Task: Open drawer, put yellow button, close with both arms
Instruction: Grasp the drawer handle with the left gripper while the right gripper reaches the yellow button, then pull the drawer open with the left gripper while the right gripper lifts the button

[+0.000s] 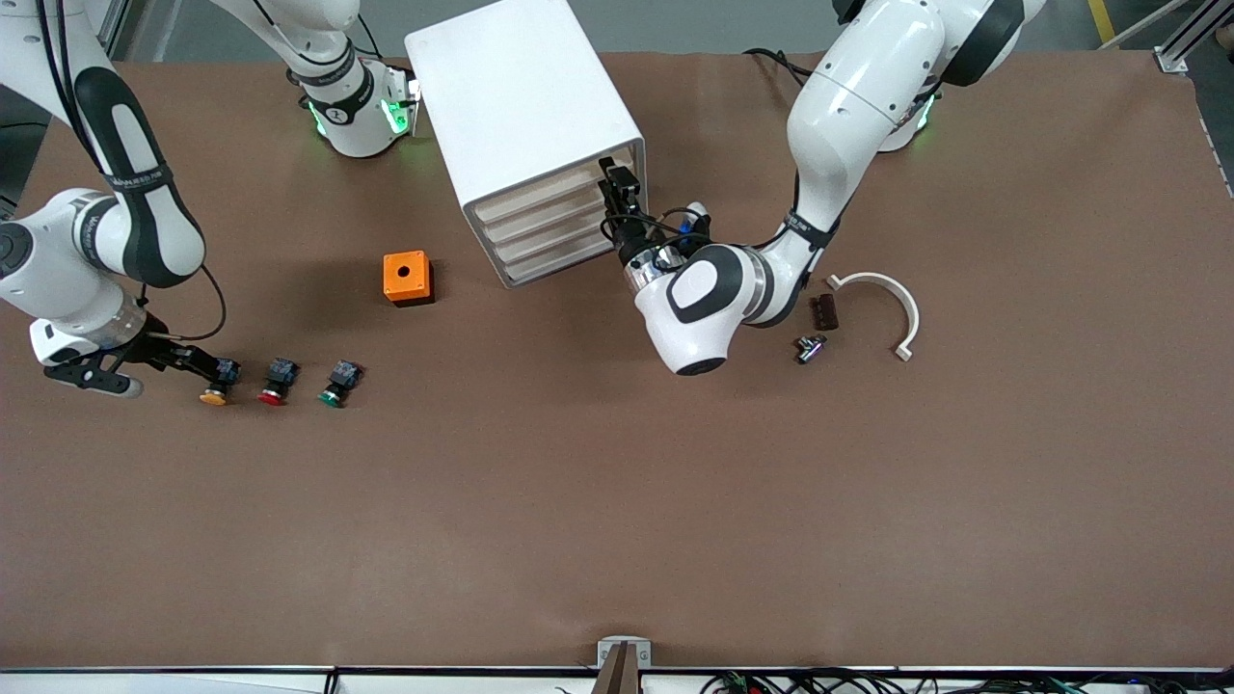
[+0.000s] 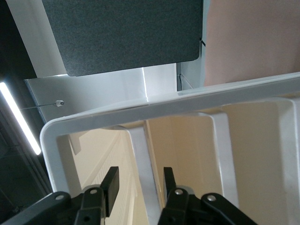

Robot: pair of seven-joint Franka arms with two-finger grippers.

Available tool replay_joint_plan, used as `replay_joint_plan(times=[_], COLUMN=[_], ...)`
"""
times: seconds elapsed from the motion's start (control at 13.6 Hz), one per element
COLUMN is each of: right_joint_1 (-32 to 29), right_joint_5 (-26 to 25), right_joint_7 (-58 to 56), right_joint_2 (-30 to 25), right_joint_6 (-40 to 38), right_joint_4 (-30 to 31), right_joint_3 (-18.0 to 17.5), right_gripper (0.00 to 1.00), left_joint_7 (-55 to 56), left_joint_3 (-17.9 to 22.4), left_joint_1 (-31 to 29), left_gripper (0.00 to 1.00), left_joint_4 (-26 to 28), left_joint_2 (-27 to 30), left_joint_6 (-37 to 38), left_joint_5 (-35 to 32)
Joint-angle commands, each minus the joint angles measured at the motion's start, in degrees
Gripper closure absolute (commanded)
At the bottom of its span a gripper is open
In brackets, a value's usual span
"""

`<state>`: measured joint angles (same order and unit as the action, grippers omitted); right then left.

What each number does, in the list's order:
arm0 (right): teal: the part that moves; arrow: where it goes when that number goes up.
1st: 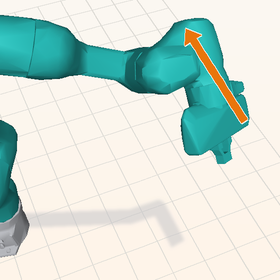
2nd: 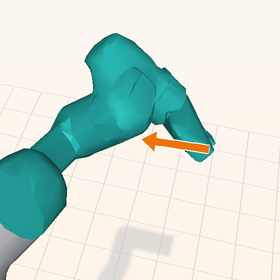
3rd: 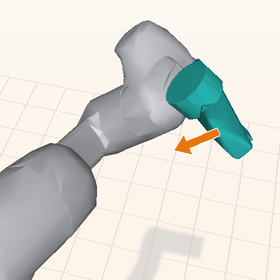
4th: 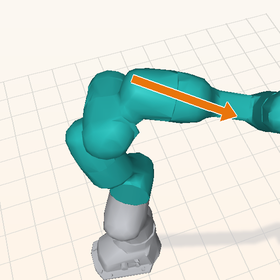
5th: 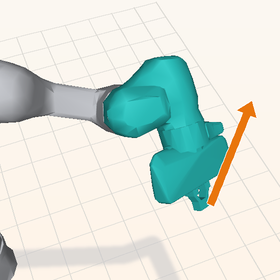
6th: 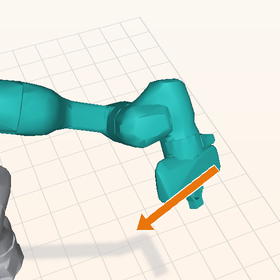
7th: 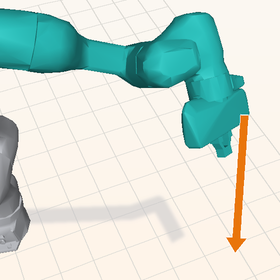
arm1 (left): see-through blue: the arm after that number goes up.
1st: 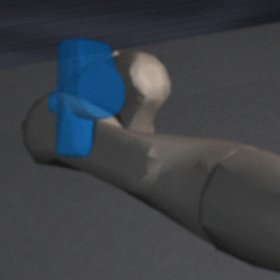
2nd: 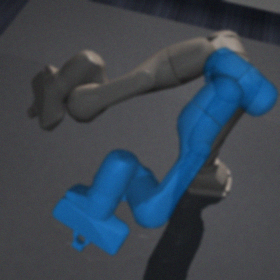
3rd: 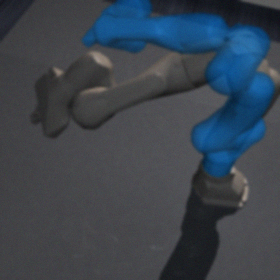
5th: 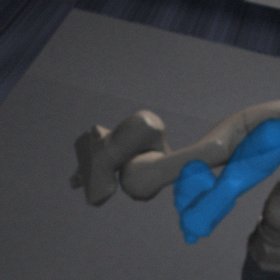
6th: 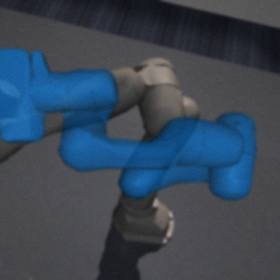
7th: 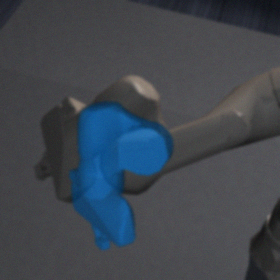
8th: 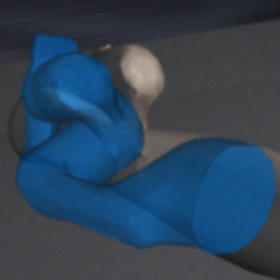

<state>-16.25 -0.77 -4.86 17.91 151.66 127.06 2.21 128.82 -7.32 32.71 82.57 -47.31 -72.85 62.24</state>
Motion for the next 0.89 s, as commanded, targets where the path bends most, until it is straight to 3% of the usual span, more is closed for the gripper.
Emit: replay_joint_plan(times=[0.0, 0.52, 0.81], right_joint_1=[-1.1, -2.3, -2.3], right_joint_5=[0.0, -0.1, -0.1], right_joint_7=[-0.6, -3.2, -3.2], right_joint_2=[1.5, 5.3, 5.8], right_joint_6=[2.3, 6.8, 7.4], right_joint_4=[-0.1, 0.8, 2.1], right_joint_3=[-0.7, -0.7, -0.8], right_gripper=[0.00, 0.00, 0.00], left_joint_7=[1.1, 0.8, 0.8], left_joint_3=[0.4, 0.4, 0.5], left_joint_1=[1.0, 1.8, 1.7], left_gripper=[0.62, 0.94, 0.97], left_joint_4=[-0.9, -0.9, -0.9], left_joint_2=[-1.0, -2.0, -2.0], left_joint_6=[0.9, 0.9, 0.9], left_joint_5=[1.6, 1.7, 1.7])
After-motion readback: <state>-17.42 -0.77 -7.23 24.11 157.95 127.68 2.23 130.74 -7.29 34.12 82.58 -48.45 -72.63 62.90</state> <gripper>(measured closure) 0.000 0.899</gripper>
